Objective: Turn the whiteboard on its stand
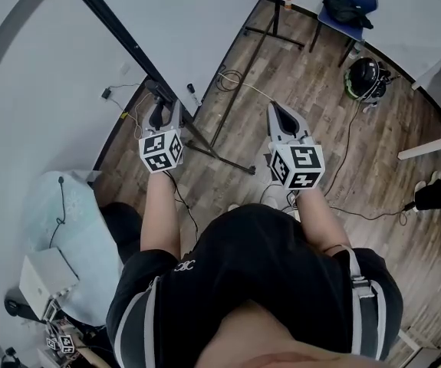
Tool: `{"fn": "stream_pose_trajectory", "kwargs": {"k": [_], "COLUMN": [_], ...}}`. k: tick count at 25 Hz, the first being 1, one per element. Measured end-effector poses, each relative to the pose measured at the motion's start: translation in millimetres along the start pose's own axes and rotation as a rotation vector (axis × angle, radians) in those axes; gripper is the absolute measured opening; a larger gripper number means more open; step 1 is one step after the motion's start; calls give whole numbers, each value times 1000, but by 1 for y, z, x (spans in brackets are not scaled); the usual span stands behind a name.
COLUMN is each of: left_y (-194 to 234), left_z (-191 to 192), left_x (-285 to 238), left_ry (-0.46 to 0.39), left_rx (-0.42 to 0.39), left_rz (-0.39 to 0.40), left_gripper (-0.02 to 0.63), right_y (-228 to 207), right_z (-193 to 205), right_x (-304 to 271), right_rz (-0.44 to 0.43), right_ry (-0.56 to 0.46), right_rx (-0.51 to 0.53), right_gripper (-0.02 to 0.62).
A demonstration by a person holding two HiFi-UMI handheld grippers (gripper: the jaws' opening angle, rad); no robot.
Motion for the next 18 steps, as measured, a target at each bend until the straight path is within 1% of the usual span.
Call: {"fn": "stream_pose_trajectory", "kwargs": {"k": [4, 6, 8, 9, 12, 16, 17, 18], "left_y": [2, 0, -3, -5, -17, -38, -45, -52], "left_z": [2, 2, 0, -3, -8, -5, -6, -8], "left_x": [10, 15, 24, 30, 50, 73, 78, 81], "left_ry": [-4, 7, 47, 50, -5, 1, -4, -15], "left_rx": [6, 19, 10, 2, 19, 2, -1, 3], "left_rz": [-38, -64, -115, -144, -192, -212, -215, -216], "left_gripper": [183, 183, 183, 184, 186, 173, 123, 48], "right_y": [-6, -11, -15, -16, -18, -16, -15, -15], "right_z": [2, 1, 1, 1, 2, -2, -4, -6], "right_x": [7, 11, 14, 13, 9, 8, 8, 8], "right_rz": [-9, -9, -6, -6, -10, 17, 27, 34], "right_ry": [2, -6, -12, -12, -7, -32, -45, -61], "right_rx": [-5, -8, -12, -14, -23, -1, 6, 12], "right_gripper": [-8, -8, -8, -8, -8, -8, -8, -8]}}
Point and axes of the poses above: the fingertips, and each gripper's own axes: x backward along the fingers, y to its left, z out of its underside, the point moved 8 cm from there along x, backward along the fingers, and after that the axes turned 15 degrees about x, right-handed, at the moved point
